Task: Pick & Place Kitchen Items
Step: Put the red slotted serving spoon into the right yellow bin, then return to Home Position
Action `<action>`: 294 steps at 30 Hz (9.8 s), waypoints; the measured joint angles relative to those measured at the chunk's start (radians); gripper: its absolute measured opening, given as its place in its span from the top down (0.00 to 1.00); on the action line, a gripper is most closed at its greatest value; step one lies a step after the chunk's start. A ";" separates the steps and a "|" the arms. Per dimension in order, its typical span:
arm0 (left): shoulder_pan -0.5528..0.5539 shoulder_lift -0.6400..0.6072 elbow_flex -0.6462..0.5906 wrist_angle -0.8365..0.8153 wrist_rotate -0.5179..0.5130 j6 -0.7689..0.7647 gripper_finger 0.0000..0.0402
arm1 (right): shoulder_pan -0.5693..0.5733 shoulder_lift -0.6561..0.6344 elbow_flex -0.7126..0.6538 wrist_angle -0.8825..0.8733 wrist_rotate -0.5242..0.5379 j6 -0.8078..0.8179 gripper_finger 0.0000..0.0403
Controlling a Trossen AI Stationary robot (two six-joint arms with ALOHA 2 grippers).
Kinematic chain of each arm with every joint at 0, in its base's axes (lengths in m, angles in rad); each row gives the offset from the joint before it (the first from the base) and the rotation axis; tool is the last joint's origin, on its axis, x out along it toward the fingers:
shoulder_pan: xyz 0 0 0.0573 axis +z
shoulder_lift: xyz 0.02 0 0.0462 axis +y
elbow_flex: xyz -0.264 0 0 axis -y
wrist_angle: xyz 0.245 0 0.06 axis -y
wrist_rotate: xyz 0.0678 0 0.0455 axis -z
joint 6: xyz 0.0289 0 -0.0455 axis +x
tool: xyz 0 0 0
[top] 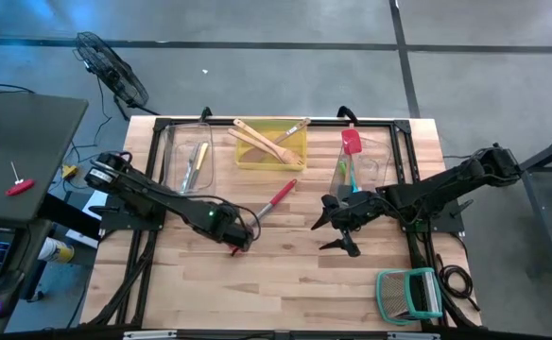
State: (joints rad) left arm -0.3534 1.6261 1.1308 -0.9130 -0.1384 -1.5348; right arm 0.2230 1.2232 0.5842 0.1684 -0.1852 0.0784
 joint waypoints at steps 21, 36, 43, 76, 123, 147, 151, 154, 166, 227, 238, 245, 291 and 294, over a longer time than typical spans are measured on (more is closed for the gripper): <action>0.000 0.114 0.000 0.128 0.082 0.016 0.70 | 0.015 0.000 0.000 -0.008 0.000 0.008 0.29; 0.001 0.172 0.003 0.170 0.071 0.075 0.87 | 0.033 0.000 0.000 -0.007 0.007 0.007 0.29; -0.002 0.171 0.002 0.169 0.019 0.103 0.94 | 0.033 0.000 0.000 -0.008 0.007 0.008 0.29; 0.087 0.172 0.642 -0.654 -0.537 0.341 0.94 | 0.092 0.000 0.000 0.018 -0.155 -0.030 0.29; 0.813 0.157 0.212 0.172 -0.039 1.198 0.94 | -0.131 0.000 0.000 0.076 -0.266 -0.175 0.29; 0.877 0.157 0.083 0.281 -0.001 1.209 0.94 | -0.206 0.000 0.000 0.015 -0.341 -0.172 0.29; 0.877 0.157 0.069 0.290 0.001 1.208 0.94 | -0.206 0.000 0.000 0.014 -0.341 -0.173 0.29; 0.877 0.157 0.066 0.289 0.002 1.208 0.90 | -0.206 0.000 0.000 0.015 -0.341 -0.172 0.29; 0.876 0.157 0.066 0.293 -0.001 1.181 0.81 | -0.206 0.000 0.000 0.015 -0.341 -0.169 0.29; 0.828 0.165 0.233 0.124 -0.066 1.240 0.80 | -0.206 0.000 0.000 -0.023 -0.364 -0.180 0.29; 0.828 0.165 0.233 0.144 -0.134 1.247 0.80 | -0.206 0.000 0.000 -0.030 -0.356 -0.188 0.29; 0.828 0.165 0.234 0.161 -0.134 1.242 0.80 | -0.206 0.000 0.000 -0.032 -0.348 -0.196 0.29; 0.470 -0.467 0.200 -0.037 -0.253 1.352 0.80 | -0.364 -0.357 0.000 -0.257 -0.127 -0.155 0.57; 0.431 -0.529 0.139 -0.004 -0.302 1.346 0.84 | -0.380 -0.431 0.000 -0.331 -0.127 -0.177 0.67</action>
State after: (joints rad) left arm 0.0774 1.0968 1.2697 -0.9173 -0.4402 -0.1890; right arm -0.1567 0.7922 0.5842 -0.1625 -0.3126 -0.0985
